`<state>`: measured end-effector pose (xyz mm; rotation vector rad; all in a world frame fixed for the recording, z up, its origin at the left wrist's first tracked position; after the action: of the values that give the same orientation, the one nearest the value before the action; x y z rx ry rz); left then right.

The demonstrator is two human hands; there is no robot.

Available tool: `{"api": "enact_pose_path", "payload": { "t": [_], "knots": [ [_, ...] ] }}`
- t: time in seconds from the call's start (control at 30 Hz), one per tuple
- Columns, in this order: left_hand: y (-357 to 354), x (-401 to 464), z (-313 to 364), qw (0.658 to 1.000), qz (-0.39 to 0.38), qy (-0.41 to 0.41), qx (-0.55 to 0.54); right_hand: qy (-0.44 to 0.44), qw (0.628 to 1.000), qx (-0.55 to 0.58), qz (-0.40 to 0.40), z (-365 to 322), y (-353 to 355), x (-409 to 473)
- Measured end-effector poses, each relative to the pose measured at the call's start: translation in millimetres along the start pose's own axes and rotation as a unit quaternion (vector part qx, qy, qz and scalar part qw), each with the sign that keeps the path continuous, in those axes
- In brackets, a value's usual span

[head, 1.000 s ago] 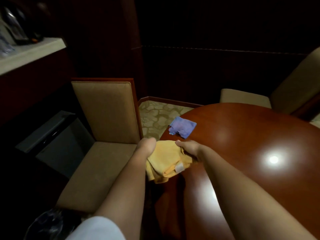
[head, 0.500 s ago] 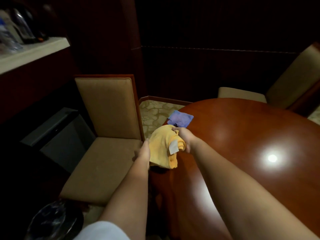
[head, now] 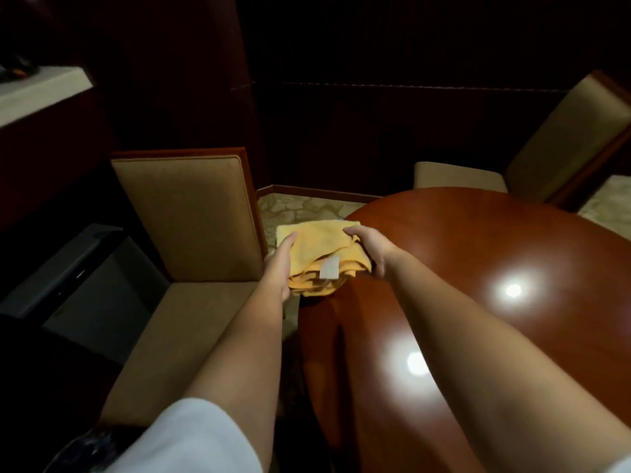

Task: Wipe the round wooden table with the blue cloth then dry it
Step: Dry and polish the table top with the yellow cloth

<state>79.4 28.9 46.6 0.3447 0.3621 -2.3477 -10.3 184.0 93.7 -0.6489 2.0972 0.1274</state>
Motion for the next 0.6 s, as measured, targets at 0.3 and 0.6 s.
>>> {"api": "enact_pose_path", "payload": {
  "t": [0.3,0.6],
  "knots": [
    [-15.1,12.7,48.5,0.990,-0.084,0.027,0.113,0.052,0.995,0.053,0.065,-18.7,0.6,3.3],
    [-55.0,14.0,98.3,0.982,-0.142,0.000,0.127,0.135,0.974,0.090,0.155,-49.0,27.4,-16.7]
  ]
}}
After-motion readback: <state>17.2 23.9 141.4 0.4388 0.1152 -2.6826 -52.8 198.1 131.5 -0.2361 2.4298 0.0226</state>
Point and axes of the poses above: each hand's wrist, its own x-axis towards the middle knuckle, its own y-axis out of the back of the hand, z = x × y, the point moved 3 cm from there along x, towards the middle knuckle, and after that the axes turned 15 degrees about -y, right-handed, at the moved point
